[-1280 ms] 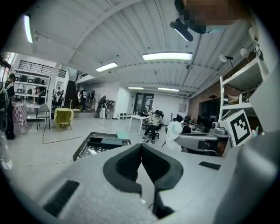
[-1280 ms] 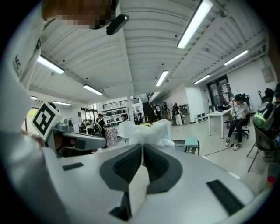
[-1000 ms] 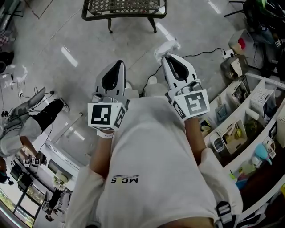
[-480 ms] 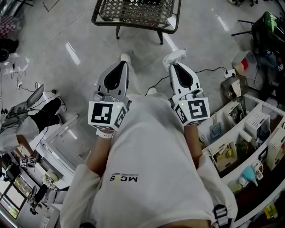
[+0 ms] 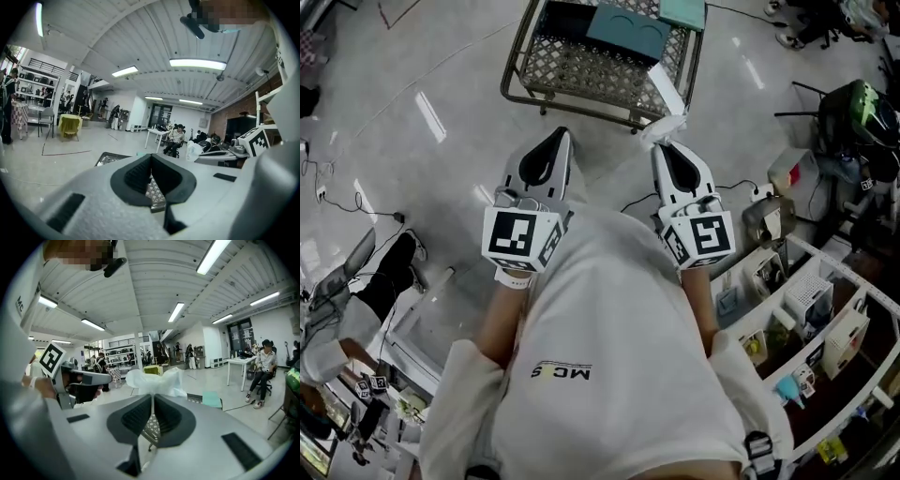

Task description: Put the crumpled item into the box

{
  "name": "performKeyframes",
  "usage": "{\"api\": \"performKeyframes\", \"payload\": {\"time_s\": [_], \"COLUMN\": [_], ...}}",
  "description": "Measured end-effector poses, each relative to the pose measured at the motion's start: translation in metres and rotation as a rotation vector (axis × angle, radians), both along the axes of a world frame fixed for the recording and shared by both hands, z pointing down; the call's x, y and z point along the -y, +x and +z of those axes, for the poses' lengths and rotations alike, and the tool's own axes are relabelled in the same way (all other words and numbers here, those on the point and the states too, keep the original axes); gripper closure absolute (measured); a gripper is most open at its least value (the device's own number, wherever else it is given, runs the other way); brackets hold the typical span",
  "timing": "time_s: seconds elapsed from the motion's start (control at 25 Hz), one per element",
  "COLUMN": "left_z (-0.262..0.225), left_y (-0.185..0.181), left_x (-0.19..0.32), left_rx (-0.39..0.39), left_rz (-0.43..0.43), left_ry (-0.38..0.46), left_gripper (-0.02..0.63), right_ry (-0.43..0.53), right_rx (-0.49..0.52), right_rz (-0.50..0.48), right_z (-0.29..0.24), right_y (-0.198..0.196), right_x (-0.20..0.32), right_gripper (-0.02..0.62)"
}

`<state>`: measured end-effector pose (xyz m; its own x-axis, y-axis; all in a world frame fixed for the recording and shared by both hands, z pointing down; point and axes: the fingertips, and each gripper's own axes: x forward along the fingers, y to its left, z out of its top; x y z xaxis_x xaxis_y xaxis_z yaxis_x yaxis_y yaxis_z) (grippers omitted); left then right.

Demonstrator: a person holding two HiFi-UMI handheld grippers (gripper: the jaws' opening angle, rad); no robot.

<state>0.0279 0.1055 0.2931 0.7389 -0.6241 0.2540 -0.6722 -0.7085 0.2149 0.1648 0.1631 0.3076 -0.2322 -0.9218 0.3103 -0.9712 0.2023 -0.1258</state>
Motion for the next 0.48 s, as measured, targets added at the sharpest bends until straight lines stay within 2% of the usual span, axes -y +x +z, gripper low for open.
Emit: {"api": "performKeyframes", "payload": {"time_s": [0.24, 0.48], "left_z": [0.002, -0.003], "left_y": [-0.029, -0.04], "left_x": [0.121, 0.188], "left_rx": [-0.034, -0.045], "left_rz": [-0.006, -0.035], "left_ry": [-0.011, -0.003], "left_gripper": [0.581, 0.581], "right_ry": [-0.036, -0.018], "right_rx": [-0.014, -0.068], "right_rz": [0.005, -0.057], "right_z": [-0.003, -0.016], "right_y": [-0.026, -0.04], "right_x": [0.117, 0.193], "right_gripper": [0.56, 0.56]}}
